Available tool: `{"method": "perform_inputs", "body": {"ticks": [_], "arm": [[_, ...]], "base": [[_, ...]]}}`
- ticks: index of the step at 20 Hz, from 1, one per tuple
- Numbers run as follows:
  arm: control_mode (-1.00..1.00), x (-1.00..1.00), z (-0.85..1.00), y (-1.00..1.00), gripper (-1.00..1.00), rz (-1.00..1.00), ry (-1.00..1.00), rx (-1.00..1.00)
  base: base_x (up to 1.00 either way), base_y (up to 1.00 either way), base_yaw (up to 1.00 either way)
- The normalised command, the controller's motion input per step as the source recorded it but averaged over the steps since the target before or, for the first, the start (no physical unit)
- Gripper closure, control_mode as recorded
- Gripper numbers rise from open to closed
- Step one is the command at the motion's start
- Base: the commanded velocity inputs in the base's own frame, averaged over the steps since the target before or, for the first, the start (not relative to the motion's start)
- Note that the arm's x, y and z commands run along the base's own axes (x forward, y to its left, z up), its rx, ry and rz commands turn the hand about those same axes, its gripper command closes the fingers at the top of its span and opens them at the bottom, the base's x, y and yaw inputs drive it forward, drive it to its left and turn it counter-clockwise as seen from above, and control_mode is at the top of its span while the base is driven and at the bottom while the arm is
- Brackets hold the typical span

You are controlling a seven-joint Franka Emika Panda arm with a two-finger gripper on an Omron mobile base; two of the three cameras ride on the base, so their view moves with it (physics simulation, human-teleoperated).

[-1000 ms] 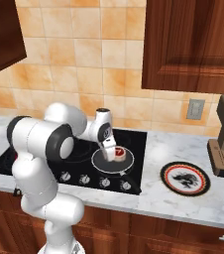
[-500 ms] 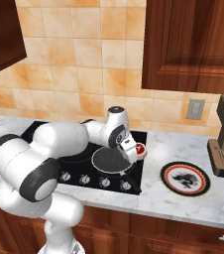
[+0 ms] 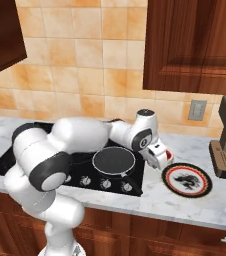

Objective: Place one of the steaks on the plate and the other in the bowl. Then place the bowl in the fridge.

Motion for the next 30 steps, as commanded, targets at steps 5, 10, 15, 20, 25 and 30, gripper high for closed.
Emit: {"method": "perform_inputs", "body": {"ticks": [5, 10, 15, 20, 25, 30], "arm": [[-1.0, 0.01, -0.31, -0.95, 1.0, 0.05, 0.1, 0.14], [-1.0, 0.06, -0.15, -0.89, 1.0, 0.0, 0.07, 0.15], [-1.0, 0.27, -0.62, -0.44, 1.0, 0.0, 0.07, 0.04], [-1.0, 0.12, -0.38, -0.11, 1.0, 0.01, 0.02, 0.0], [-1.0, 0.01, -0.02, 0.01, -1.0, 0.0, 0.0, 0.0], [-1.0, -0.21, 0.04, 0.1, -1.0, 0.0, 0.0, -0.02]], "base": [[0.0, 0.0, 0.0], [0.0, 0.0, 0.0], [0.0, 0.0, 0.0], [0.0, 0.0, 0.0], [0.0, 0.0, 0.0], [0.0, 0.0, 0.0]]}}
